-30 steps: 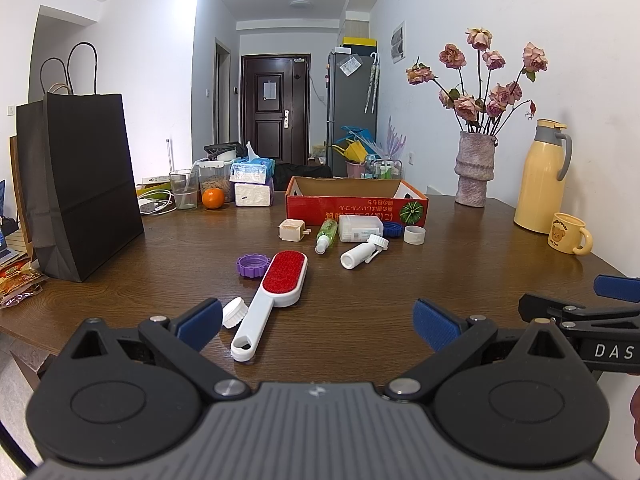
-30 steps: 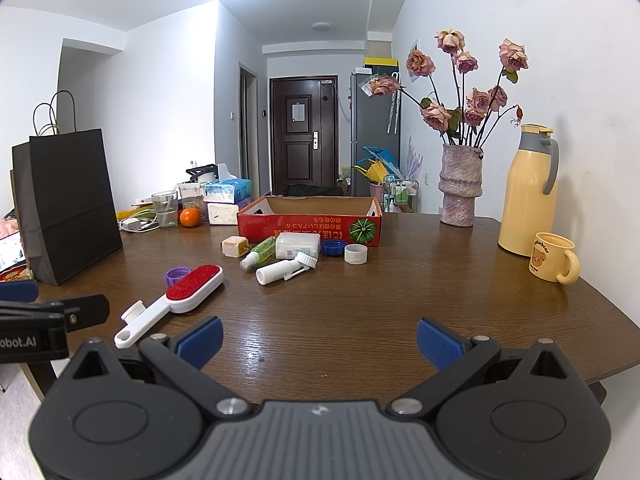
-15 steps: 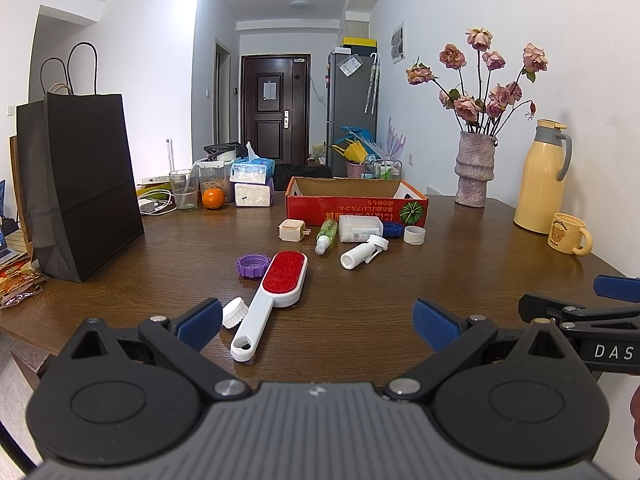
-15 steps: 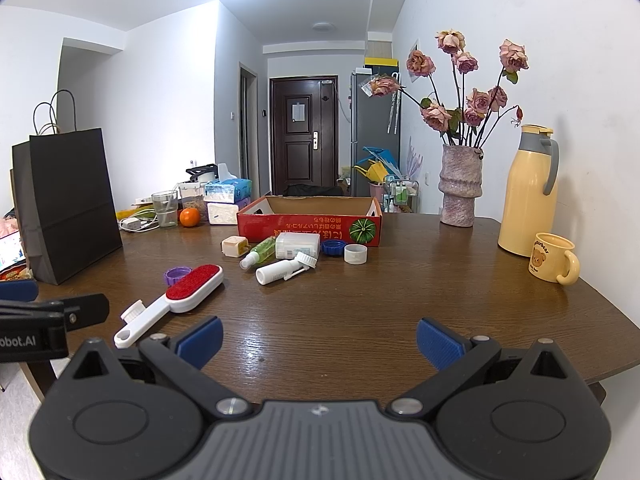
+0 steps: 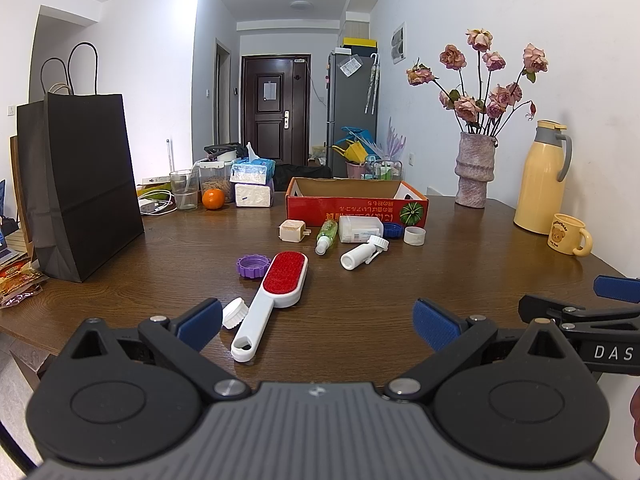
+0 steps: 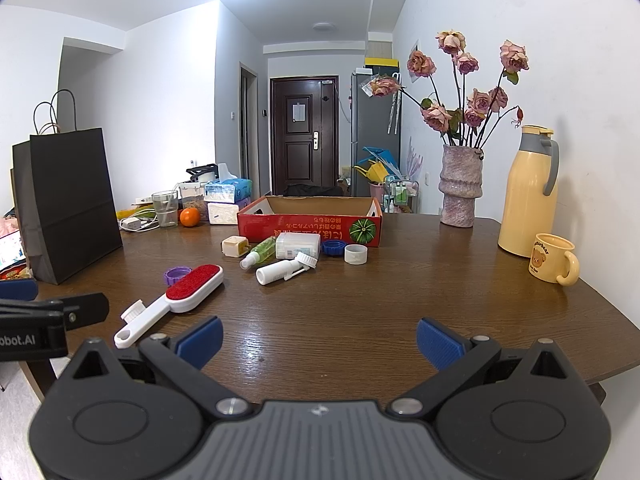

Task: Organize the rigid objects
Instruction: 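Move left tool toward the white bottle cap while right tool approaches the red lint brush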

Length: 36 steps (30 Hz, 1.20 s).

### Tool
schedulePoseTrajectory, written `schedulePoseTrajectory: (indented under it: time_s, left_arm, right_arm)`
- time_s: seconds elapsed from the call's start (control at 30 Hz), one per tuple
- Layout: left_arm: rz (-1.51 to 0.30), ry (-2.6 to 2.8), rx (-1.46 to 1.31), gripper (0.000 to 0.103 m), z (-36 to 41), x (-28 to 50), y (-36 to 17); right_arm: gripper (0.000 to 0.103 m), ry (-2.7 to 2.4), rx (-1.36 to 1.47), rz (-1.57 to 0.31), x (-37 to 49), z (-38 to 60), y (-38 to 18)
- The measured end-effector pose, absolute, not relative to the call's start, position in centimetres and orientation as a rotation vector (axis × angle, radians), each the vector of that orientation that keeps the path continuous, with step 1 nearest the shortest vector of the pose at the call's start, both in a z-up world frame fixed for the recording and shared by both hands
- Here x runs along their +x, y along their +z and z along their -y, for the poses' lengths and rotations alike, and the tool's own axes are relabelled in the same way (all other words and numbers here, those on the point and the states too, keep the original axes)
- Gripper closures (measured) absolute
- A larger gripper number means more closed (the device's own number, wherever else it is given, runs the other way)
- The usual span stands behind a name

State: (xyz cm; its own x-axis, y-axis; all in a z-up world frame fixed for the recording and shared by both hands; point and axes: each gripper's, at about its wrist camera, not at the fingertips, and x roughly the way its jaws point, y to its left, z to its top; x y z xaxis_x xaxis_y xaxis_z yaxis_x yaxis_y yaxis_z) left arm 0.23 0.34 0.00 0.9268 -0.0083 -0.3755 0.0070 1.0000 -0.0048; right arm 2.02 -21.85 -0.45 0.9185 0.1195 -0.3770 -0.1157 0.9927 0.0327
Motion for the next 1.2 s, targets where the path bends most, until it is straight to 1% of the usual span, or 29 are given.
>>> schedulePoseTrajectory:
  time_s: [0.5,0.93,1.2]
  left_arm:
    - [-0.399,0.001,-0.006,0.000,-0.4,0.6,0.2]
    - [-0.468,0.045,-0.035,0.000,-2.3,4.2,-1.7]
    - [-0.493,0.068,-0.041,0.000,-3.6,6.0,-1.9]
  right_arm:
    - [0.000,0.128,0.003,-0.398,2.4,21.8,-0.5]
    - [0.000,0.151,-0.008,-0.442,5.6,21.0,-1.6]
    - [0.000,0.177,-0.022,-0.467,7.7,19.7,-2.0]
